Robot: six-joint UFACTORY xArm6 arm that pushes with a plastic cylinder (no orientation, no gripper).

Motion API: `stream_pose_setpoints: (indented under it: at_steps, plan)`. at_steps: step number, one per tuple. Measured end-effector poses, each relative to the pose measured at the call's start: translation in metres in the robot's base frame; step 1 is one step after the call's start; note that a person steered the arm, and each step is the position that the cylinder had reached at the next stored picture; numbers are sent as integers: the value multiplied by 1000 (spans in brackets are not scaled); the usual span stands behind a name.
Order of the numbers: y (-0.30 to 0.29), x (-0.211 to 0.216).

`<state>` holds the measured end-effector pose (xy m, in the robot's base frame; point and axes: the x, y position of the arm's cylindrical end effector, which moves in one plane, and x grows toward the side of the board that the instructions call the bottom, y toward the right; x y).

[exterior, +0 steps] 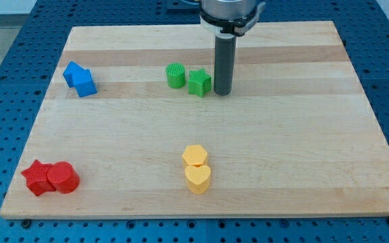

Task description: Push the green star along with the green circle slightly left

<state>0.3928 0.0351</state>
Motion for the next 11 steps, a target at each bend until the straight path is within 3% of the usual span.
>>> stream_pose_setpoints:
  at_steps: [3, 6, 9, 11]
  plan:
    - [8, 7]
    - [-19, 6]
    - [-54, -63]
    - [-87, -62]
